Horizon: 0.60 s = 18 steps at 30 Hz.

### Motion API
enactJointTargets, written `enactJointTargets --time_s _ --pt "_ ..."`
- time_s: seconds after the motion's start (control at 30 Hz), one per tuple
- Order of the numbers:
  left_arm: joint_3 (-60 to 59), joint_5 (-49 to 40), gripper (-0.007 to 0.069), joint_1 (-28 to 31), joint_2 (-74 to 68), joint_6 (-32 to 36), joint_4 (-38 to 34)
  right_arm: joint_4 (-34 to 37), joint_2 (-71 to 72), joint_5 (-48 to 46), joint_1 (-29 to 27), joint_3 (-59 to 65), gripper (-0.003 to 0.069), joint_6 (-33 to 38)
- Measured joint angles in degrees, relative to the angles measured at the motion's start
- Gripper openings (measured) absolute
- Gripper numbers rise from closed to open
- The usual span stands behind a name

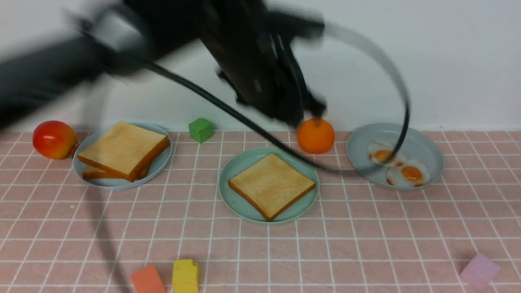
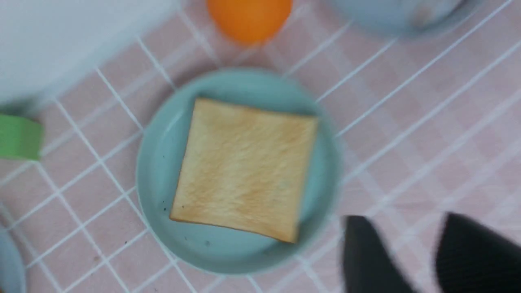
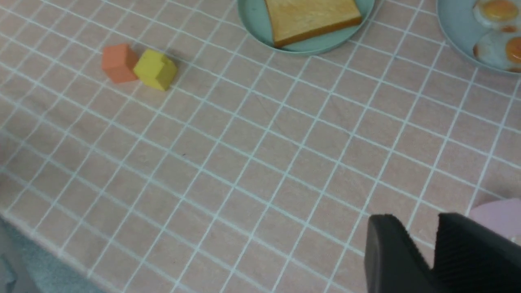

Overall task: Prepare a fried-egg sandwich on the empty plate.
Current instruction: Use the right arm to grab a fried egg

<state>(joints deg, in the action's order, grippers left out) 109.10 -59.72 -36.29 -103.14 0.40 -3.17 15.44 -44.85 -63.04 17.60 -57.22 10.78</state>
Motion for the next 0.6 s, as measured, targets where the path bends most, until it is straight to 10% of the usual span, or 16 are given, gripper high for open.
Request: enactJointTargets --time_s 0.13,0.6 --pt "-1.5 -3.4 -0.0013 0.0 14.5 0.0 -4.3 -4.7 -13.2 7.7 0.0 -0.4 0.021 1.0" --pt "-51.6 6.9 -0.0013 0.0 55.4 0.1 -5.1 -23.7 -53.5 8.8 -2.6 -23.1 0.0236 4.9"
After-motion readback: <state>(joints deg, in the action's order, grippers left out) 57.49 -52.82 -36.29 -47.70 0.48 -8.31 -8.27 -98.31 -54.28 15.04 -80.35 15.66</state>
